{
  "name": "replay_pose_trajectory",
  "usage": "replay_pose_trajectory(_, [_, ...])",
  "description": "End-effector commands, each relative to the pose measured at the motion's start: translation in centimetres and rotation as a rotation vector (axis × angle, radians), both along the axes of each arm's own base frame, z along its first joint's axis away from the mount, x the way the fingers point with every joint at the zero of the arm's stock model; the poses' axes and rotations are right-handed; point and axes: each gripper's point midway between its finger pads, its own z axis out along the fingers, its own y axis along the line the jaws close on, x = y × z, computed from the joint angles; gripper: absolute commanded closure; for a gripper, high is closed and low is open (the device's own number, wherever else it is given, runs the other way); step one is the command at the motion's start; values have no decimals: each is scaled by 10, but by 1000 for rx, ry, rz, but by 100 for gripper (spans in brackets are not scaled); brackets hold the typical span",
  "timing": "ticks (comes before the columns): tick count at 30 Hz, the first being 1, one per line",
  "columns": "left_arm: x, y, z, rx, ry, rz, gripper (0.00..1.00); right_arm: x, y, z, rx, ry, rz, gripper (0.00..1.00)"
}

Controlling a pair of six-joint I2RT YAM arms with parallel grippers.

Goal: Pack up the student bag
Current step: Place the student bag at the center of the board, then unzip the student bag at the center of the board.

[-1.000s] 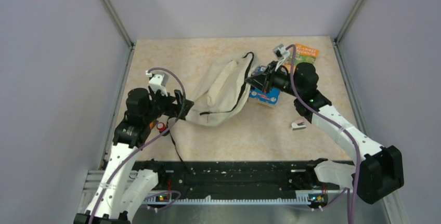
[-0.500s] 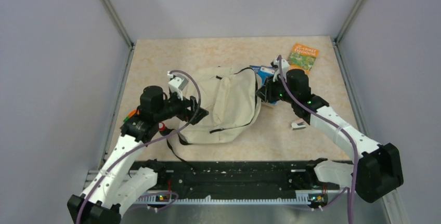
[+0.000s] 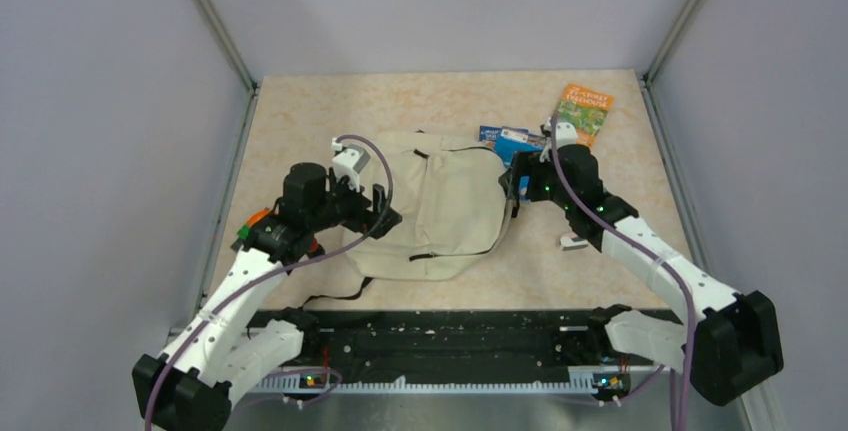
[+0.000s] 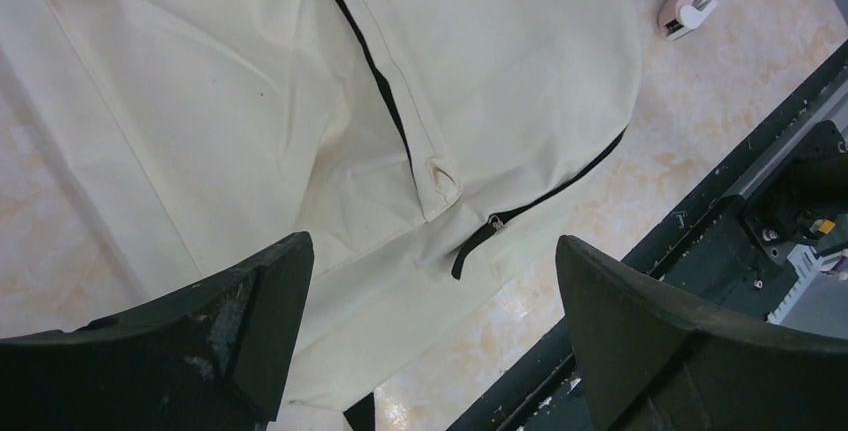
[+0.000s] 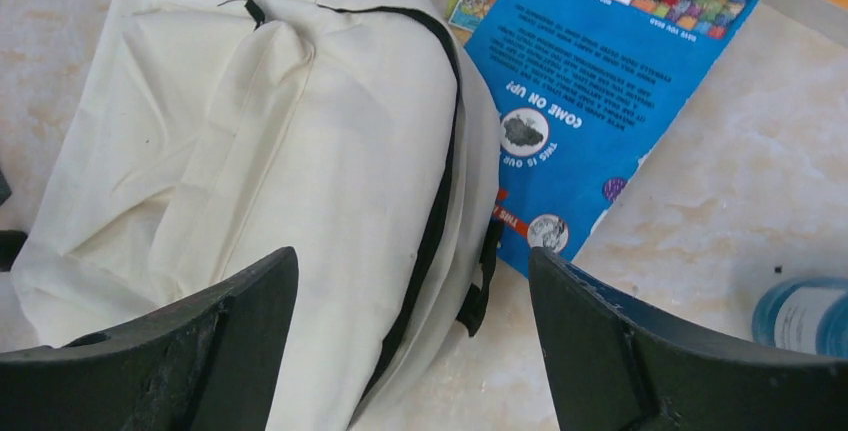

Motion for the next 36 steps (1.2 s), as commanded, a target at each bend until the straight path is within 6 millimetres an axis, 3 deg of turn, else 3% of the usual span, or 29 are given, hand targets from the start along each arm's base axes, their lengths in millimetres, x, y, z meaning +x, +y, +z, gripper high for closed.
replay_pose_trajectory(1, [7,2,-3,41,6,30,6,-23,4,2,117,20,-4,17])
replay_pose_trajectory(4, [11,9,-14,84,82,127,13,-43,20,-10,222,98,52,17])
replay_pose_trajectory(11, [-6,-28,-21,-26,160,105,15,-90,40,-48,295,270,90,21])
replay_pose_trajectory(17, [-18,-34,-46,-26,205,127,15,-118,59,-75,322,385,147,25])
replay_pose_trajectory(22, [-29,-37,-64,-61,230,113,14,-113,62,-72,326,359,146,38])
replay_pose_trajectory(27, [-36,-47,-78,-84,268,67,14,-104,66,-67,317,322,153,43])
replay_pose_trajectory(36, [-33,-51,-91,2,241,54,21,-87,68,-63,298,270,141,53])
